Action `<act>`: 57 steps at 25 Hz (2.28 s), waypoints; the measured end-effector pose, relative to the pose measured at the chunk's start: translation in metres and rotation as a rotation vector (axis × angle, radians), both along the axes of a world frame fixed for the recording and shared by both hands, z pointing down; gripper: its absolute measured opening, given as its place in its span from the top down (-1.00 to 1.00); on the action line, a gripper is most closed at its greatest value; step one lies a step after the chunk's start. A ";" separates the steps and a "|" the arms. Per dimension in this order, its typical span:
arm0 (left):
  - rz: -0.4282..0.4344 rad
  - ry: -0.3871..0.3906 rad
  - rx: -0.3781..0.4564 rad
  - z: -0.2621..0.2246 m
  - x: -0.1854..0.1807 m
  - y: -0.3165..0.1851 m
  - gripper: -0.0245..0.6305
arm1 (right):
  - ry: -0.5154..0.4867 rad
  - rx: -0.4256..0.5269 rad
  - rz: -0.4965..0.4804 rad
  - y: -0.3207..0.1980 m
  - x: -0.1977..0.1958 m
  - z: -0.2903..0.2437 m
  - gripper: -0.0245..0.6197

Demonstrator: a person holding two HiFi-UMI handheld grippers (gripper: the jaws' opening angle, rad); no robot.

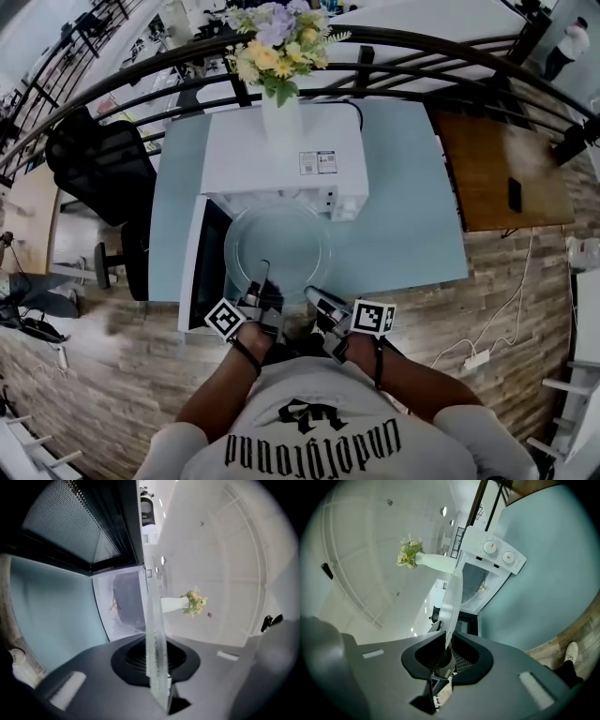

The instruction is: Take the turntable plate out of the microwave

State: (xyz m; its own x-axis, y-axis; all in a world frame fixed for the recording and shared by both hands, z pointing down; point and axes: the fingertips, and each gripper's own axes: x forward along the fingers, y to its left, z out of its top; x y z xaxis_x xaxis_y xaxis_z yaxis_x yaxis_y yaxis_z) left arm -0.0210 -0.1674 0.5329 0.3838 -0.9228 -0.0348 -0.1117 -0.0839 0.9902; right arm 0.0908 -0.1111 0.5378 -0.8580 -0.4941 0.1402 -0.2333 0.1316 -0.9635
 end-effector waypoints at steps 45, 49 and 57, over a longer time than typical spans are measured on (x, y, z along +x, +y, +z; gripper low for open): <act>0.126 -0.020 0.089 -0.081 0.011 0.248 0.69 | -0.011 0.200 0.037 0.253 0.008 -0.087 0.78; 0.106 -0.010 0.095 -0.082 0.040 0.270 0.69 | -0.015 0.188 0.006 0.274 0.038 -0.085 0.78; 0.068 -0.016 0.096 -0.078 0.090 0.323 0.69 | 0.004 0.196 -0.066 0.322 0.091 -0.080 0.78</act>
State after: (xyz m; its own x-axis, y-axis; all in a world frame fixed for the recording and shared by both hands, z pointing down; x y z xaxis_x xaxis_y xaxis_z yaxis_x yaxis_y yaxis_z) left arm 0.0692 0.1553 0.4553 0.4464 -0.8874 -0.1152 -0.1185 -0.1862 0.9753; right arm 0.1814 0.2106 0.4582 -0.8892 -0.4548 0.0506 -0.2218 0.3315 -0.9170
